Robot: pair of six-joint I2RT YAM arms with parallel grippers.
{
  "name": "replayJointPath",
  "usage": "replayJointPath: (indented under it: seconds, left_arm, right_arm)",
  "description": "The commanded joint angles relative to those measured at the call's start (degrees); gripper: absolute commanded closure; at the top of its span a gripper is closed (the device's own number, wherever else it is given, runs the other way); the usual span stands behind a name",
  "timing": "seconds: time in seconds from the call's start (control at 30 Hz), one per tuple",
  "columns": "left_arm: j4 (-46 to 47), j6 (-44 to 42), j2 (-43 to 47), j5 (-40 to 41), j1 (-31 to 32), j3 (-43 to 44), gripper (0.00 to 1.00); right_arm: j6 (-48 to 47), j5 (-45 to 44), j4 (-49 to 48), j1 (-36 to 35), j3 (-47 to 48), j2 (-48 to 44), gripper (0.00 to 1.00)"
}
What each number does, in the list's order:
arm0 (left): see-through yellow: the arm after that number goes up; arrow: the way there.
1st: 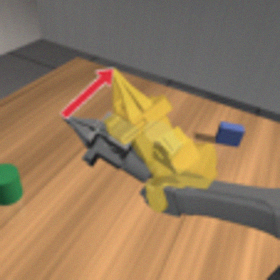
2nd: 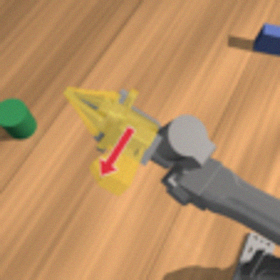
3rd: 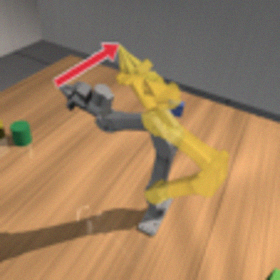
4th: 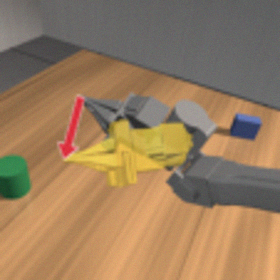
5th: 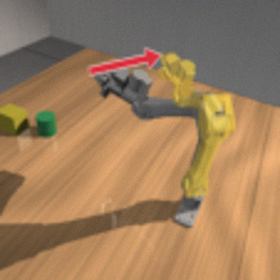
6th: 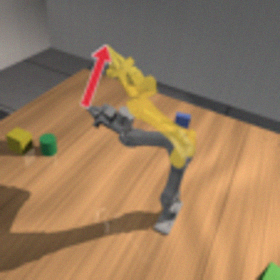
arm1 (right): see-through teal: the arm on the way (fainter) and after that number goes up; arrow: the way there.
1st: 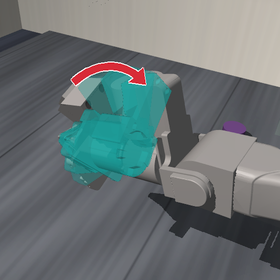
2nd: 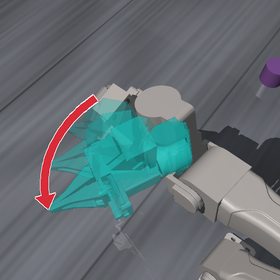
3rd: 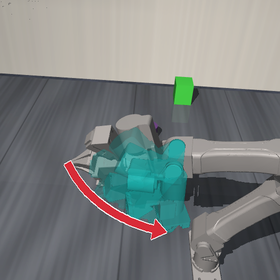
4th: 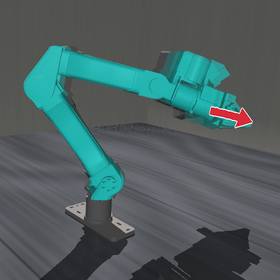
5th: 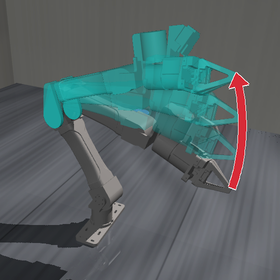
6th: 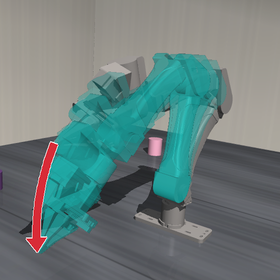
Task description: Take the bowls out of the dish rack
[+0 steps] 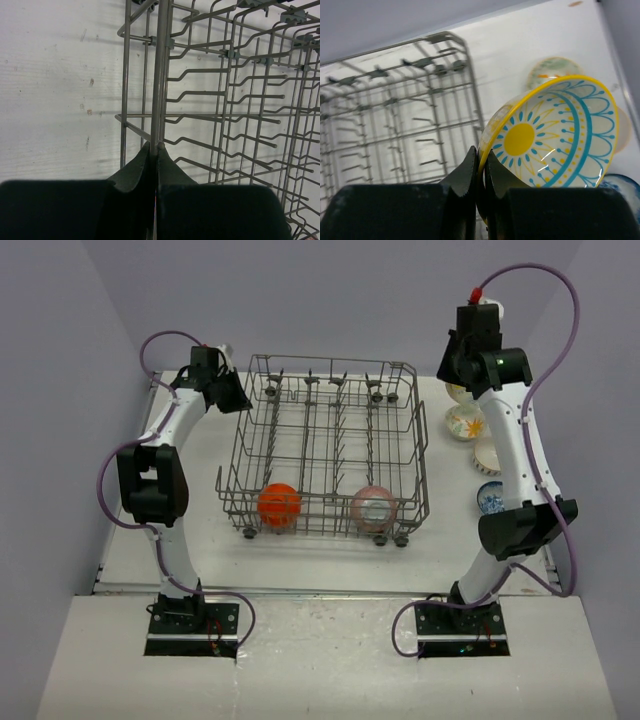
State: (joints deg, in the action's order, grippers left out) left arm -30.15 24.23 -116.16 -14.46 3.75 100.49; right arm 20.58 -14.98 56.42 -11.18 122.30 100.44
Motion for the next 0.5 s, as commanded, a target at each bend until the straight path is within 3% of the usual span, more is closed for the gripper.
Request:
replayJointPath:
  seconds: [0.0, 0.17, 0.47]
  left_arm:
    - [-2.72, 0.82, -4.25, 6.37, -2.17, -1.87, 1.0]
    - [-2.28, 1.26, -3.99, 6.02, -2.17, -2.84, 1.0]
    - [-1.67, 2.05, -2.67, 4.97, -2.17, -5.13, 1.0]
  right_arm:
    - [0.87, -12.61, 1.76, 3.88, -2.67, -1.04, 1.0]
    - [1.39, -9.29, 1.76, 10.12, -6.55, 2.37, 1.0]
    - [-2.38, -7.69, -6.85, 10.56, -3.22, 12.13, 1.0]
